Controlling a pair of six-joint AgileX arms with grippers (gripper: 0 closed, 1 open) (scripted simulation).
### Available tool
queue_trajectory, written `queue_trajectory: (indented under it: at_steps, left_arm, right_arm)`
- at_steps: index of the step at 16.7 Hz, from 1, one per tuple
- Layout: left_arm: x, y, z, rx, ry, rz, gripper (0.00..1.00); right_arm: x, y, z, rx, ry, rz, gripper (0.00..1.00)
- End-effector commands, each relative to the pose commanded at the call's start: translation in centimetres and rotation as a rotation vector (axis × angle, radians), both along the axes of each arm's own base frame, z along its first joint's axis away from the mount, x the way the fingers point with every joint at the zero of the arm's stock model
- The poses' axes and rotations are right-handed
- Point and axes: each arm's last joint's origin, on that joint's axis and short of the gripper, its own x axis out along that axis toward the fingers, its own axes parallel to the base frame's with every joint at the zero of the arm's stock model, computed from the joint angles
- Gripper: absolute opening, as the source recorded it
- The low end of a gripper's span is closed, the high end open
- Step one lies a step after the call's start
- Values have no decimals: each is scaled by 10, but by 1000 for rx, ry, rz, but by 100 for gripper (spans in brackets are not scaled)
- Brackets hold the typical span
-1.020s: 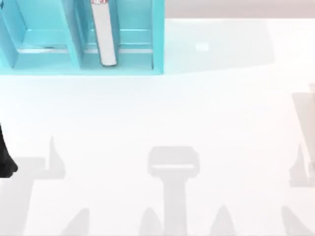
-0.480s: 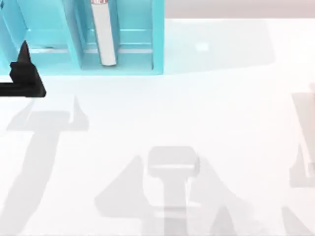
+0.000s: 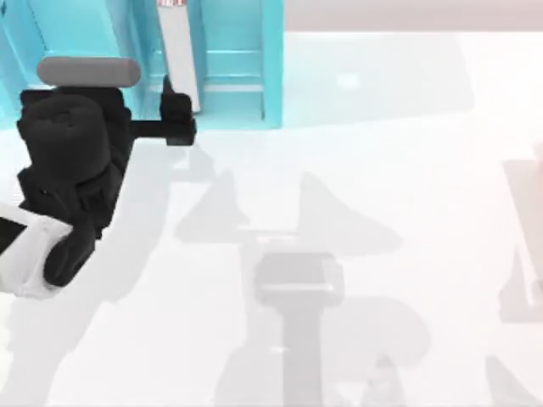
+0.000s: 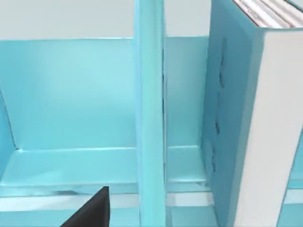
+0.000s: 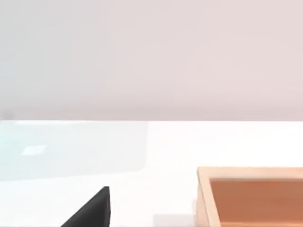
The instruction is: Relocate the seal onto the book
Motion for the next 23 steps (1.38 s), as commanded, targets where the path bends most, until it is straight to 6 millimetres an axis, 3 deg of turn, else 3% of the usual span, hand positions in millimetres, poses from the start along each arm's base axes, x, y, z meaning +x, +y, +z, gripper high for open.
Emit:
queue_trajectory:
  at_steps: [3, 6, 14, 17, 23]
  left_arm:
    - [21, -23, -35, 3, -4, -2, 100]
    - [31, -38, -55, -5, -27, -3, 100]
    - [37, -40, -60, -7, -32, -1, 100]
    - [59, -44, -63, -8, -34, -3, 100]
    - [121, -47, -68, -9, -39, -3, 100]
  right_arm:
    - [0, 0, 0, 0, 0, 0, 100]
    - [0, 0, 0, 0, 0, 0, 100]
    - [0, 0, 0, 0, 0, 0, 100]
    - [0, 0, 0, 0, 0, 0, 100]
    - [0, 0, 0, 0, 0, 0, 100]
